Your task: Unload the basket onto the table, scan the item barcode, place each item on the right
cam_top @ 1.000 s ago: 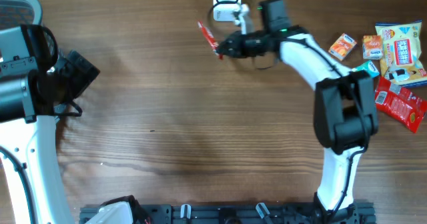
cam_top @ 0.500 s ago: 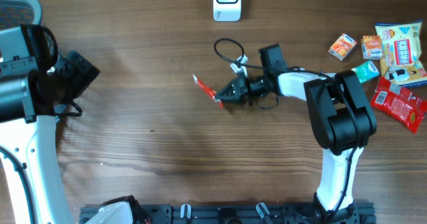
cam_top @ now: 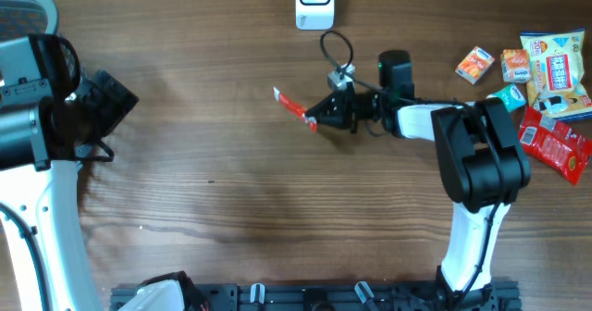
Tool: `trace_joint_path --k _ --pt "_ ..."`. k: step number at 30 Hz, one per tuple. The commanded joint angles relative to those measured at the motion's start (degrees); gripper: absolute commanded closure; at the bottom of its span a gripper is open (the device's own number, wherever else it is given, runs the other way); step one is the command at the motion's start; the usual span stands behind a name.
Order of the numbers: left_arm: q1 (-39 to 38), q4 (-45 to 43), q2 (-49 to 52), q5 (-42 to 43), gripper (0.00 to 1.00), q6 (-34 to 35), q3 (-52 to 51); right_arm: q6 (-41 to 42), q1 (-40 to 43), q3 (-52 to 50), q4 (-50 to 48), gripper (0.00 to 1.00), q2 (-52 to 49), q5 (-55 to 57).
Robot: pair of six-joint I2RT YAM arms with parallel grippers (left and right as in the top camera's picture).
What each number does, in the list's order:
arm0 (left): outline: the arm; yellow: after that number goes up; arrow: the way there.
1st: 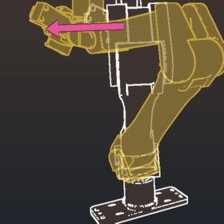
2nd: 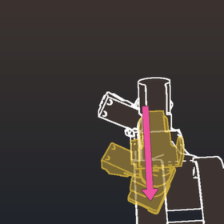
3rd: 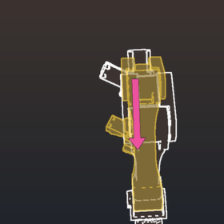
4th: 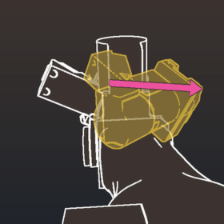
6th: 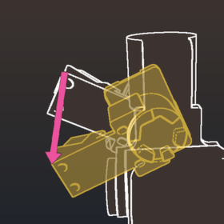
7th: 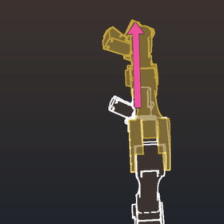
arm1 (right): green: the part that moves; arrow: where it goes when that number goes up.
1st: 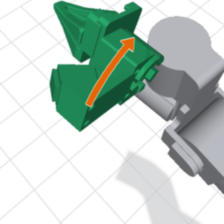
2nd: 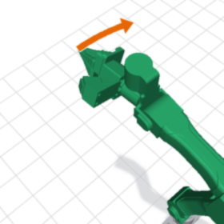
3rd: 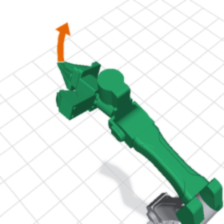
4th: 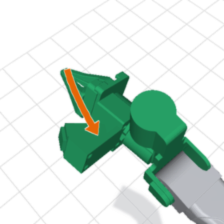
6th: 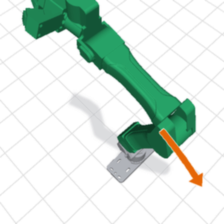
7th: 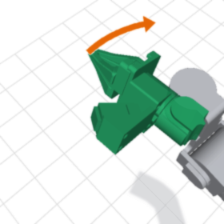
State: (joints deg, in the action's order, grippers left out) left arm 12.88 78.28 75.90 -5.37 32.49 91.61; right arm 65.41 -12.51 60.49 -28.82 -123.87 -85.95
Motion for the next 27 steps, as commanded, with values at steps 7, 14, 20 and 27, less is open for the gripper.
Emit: trace_joint_path --k 7,14,20,27 --pt "0.3 0.0 -0.2 -0.9 0.0 0.8 0.4 18.1 1.5 0.0 -16.1 0.83 0.2 -3.1" --pt "0.3 0.0 -0.2 -0.9 0.0 0.8 0.4 17.0 1.7 -4.0 -16.2 0.91 0.2 -5.2" --pt "0.3 0.0 -0.2 -0.9 0.0 0.8 0.4 12.9 3.8 -4.0 -26.2 0.31 0.2 -5.0" --pt "0.3 0.0 -0.2 -0.9 0.0 0.8 0.4 23.3 4.3 -0.6 -44.6 0.0 0.2 -1.5"
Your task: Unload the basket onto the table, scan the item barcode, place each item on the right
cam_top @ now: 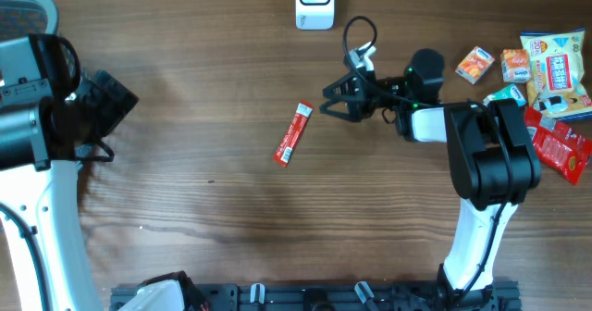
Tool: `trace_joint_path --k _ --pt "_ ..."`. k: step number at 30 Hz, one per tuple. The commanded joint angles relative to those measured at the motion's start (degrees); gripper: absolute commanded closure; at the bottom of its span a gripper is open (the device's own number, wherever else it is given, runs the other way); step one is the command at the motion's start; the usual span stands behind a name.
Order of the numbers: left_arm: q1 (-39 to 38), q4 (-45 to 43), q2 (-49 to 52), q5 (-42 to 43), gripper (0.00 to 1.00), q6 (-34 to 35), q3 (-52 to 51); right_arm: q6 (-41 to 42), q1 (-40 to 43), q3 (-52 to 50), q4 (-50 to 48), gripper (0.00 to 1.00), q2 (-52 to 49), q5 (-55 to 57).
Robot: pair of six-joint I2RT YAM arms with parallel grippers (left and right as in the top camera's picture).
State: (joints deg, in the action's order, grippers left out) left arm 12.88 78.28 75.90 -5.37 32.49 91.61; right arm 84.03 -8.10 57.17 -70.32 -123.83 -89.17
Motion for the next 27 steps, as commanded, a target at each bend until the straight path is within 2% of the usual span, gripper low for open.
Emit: trace_joint_path --k 1,4,6,8,13,16,20,23,27 --pt "0.3 0.0 -0.2 -0.9 0.0 0.8 0.4 4.5 -0.1 3.4 -3.1 0.0 0.1 2.5" --pt "0.3 0.0 -0.2 -0.9 0.0 0.8 0.4 2.1 -0.1 4.0 -1.9 0.01 0.1 7.2" --pt "0.3 0.0 -0.2 -0.9 0.0 0.8 0.4 -1.2 0.2 4.0 2.6 0.0 0.1 10.8" --pt "0.3 0.0 -0.2 -0.9 0.0 0.8 0.4 -6.4 0.5 4.0 11.1 0.01 0.1 16.0" --pt "0.3 0.0 -0.2 -0.9 0.0 0.8 0.4 -23.0 1.0 4.0 41.9 0.0 0.1 37.0" --pt "0.3 0.0 -0.2 -0.9 0.0 0.8 0.4 -30.5 0.9 4.0 52.2 0.01 0.1 43.5" --pt "0.3 0.0 -0.2 -0.9 0.0 0.8 0.4 -39.0 0.6 4.0 56.9 0.01 0.1 42.8" --pt "0.3 0.0 -0.2 -0.9 0.0 0.8 0.4 -38.8 0.0 4.0 60.5 0.01 0.1 43.3" --pt "0.3 0.0 -0.2 -0.9 0.0 0.8 0.4 -37.5 -3.4 4.0 64.8 0.01 0.1 50.5"
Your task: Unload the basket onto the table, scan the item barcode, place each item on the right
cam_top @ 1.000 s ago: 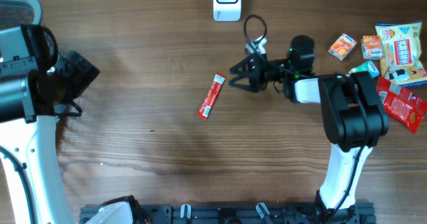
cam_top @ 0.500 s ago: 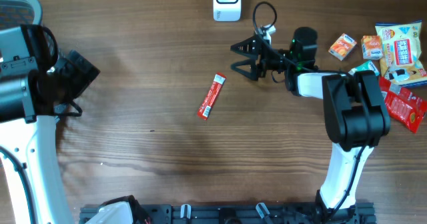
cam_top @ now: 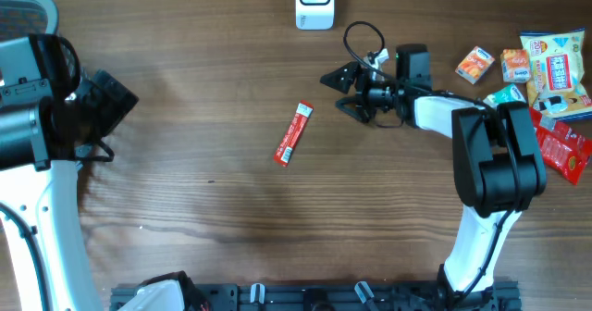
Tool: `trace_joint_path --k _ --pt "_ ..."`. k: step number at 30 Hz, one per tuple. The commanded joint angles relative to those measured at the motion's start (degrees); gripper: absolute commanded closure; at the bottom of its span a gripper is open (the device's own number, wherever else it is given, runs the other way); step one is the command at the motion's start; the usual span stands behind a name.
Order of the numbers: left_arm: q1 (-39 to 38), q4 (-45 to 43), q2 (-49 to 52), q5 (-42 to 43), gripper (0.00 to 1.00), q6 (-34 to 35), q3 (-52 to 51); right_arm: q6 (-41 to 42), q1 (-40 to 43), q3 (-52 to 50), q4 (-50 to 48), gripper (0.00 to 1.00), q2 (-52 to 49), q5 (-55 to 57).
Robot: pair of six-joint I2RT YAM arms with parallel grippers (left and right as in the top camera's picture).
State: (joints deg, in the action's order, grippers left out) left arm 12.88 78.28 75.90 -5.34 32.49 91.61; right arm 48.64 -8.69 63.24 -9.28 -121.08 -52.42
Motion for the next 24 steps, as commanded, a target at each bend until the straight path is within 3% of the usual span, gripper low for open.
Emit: trace_joint_path --k 1,6,13,16,21,24 --pt "0.3 0.0 -0.2 -1.0 0.0 0.8 0.4 -2.1 -3.7 -2.1 4.1 0.01 -2.6 15.2" --pt "0.3 0.0 -0.2 -1.0 0.0 0.8 0.4 -2.3 -10.3 -0.1 7.4 0.01 -2.6 24.0" --pt "0.3 0.0 -0.2 -1.0 0.0 0.8 0.4 -15.7 -14.1 19.0 39.2 0.01 -2.6 43.7" --pt "0.3 0.0 -0.2 -1.0 0.0 0.8 0.4 -21.7 -14.3 24.2 47.3 0.01 -2.6 49.1" --pt "0.3 0.0 -0.2 -1.0 0.0 0.8 0.4 -39.1 -14.4 25.4 49.1 0.0 -2.6 49.8" --pt "0.3 0.0 -0.2 -1.0 0.0 0.8 0.4 -40.4 -14.6 25.4 48.9 0.01 -2.6 49.8"
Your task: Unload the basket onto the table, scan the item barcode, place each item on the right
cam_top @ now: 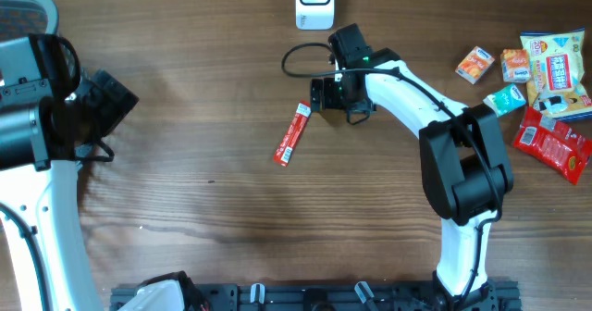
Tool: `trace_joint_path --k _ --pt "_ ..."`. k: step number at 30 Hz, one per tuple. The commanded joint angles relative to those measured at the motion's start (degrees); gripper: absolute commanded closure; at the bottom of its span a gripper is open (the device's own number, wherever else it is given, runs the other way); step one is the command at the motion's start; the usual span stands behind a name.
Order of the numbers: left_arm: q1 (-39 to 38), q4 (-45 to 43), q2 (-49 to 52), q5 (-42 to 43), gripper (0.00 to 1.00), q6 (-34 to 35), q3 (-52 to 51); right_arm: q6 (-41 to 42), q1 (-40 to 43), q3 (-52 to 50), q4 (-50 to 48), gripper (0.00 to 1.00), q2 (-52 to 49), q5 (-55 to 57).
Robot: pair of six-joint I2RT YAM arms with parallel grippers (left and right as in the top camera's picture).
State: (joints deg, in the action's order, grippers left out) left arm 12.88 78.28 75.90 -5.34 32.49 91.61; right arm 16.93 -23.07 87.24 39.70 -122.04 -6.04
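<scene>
A slim red stick packet (293, 134) lies flat on the wooden table left of centre, slanted with its upper end to the right. My right gripper (316, 94) hovers just above and to the right of that upper end, apart from it. Its jaws look spread and nothing shows between them. A white scanner (314, 3) stands at the table's far edge, directly behind the gripper. My left gripper (116, 96) is pulled back at the far left; its fingers are too dark to make out.
A heap of snack packets (553, 70) lies at the right edge, with a small orange box (474, 64) and a teal packet (506, 98) beside it. A black cable (298, 55) loops off the right wrist.
The right arm has swung left: its gripper was right of the packet, near the table's middle back, and now sits close by the packet's upper end. The packet has not moved.
At first my right gripper held the red packet in the air in front of the scanner. A moment later the packet lay on the table and the gripper was open to its right. The gripper stayed open there, and now it is back beside the packet.
</scene>
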Motion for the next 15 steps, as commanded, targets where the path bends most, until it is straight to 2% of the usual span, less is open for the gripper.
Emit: trace_joint_path --k 1,4,10,12,15 --pt "0.3 0.0 -0.2 -1.0 0.0 0.8 0.4 -7.5 -0.2 1.4 -0.2 0.02 -1.6 3.2" --pt "0.3 0.0 -0.2 -1.0 0.0 0.8 0.4 -6.6 -0.8 1.4 -2.1 0.06 -1.6 1.2" --pt "0.3 0.0 -0.2 -1.0 0.0 0.8 0.4 -21.9 -5.1 1.4 -5.5 0.06 -1.6 0.7" --pt "0.3 0.0 -0.2 -1.0 0.0 0.8 0.4 -24.7 -6.7 1.4 -6.3 0.07 -1.6 0.6" --pt "0.3 0.0 -0.2 -1.0 0.0 0.8 0.4 -26.9 -9.1 1.4 -7.8 0.24 -1.6 0.6"
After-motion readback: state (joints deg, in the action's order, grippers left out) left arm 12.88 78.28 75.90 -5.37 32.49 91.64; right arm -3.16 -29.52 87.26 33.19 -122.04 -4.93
